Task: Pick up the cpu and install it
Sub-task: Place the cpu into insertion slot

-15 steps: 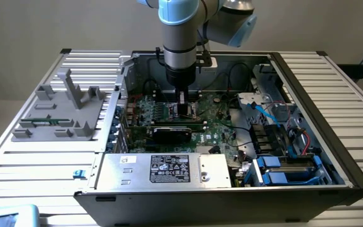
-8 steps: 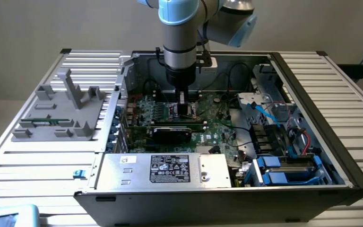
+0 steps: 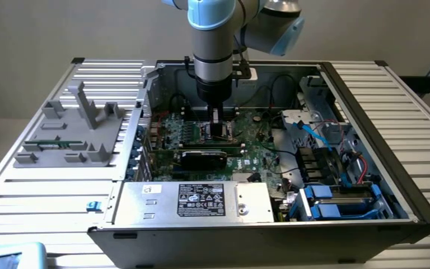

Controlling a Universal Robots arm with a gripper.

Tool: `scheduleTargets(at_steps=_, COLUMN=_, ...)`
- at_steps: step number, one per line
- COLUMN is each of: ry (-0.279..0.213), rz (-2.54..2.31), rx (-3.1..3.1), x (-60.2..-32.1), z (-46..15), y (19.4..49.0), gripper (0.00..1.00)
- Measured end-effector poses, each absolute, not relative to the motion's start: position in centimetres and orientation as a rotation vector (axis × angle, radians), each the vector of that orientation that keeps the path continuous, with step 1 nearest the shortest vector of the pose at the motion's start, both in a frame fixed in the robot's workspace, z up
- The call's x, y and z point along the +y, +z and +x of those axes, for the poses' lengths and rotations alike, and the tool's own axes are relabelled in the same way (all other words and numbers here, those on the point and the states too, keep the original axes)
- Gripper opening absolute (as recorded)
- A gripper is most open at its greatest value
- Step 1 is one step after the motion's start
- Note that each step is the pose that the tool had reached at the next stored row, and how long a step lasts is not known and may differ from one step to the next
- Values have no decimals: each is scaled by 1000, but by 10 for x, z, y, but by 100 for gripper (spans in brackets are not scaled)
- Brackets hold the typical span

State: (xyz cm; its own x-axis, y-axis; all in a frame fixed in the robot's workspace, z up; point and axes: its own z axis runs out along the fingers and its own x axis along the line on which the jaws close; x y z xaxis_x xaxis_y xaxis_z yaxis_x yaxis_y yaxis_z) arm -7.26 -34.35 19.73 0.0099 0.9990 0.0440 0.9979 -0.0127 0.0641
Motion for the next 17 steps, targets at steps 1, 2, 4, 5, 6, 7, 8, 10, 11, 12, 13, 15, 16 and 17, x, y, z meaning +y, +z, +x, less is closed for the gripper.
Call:
scheduleTargets(at_steps=1, ry=120, rz=2222, rx=2197, x=-343, z=-73, y=197, gripper=55)
scheduleTargets(at_steps=2, ry=119, rz=2222, rx=2197, x=-343, z=-73, y=197, gripper=55)
scheduleTargets(at_steps=4, ry=120, rz=2222, rx=2197, x=-343, z=-72, y=197, gripper=55)
scheduleTargets(at_steps=5, ry=120, rz=2222, rx=2197, x=-343, z=-72, y=197, gripper=55)
scheduleTargets(at_steps=6, ry=120, rz=2222, rx=2197, x=-343, z=-72, y=197, gripper=55)
scheduleTargets(at_steps=7, ry=119, rz=2222, rx=2197, x=-344, z=-72, y=197, gripper=55)
scheduleTargets(at_steps=8, ry=119, rz=2222, rx=2197, x=-344, z=-72, y=197, gripper=55)
scheduleTargets(at_steps=10, ry=119, rz=2221, rx=2198, x=-343, z=-72, y=197, gripper=55)
scheduleTargets(at_steps=11, ry=119, rz=2220, rx=2199, x=-343, z=-72, y=197, gripper=55)
scheduleTargets(at_steps=12, ry=119, rz=2220, rx=2199, x=-343, z=-72, y=197, gripper=55)
scheduleTargets(at_steps=13, ry=120, rz=2219, rx=2200, x=-343, z=-72, y=197, gripper=55)
scheduleTargets(at_steps=15, ry=120, rz=2218, rx=2201, x=-343, z=-72, y=197, gripper=55)
scheduleTargets(at_steps=16, ry=120, rz=2218, rx=2202, x=-343, z=-72, y=197, gripper=55)
scheduleTargets(at_steps=17, ry=120, rz=2217, rx=2202, x=-343, z=-72, y=197, gripper=55)
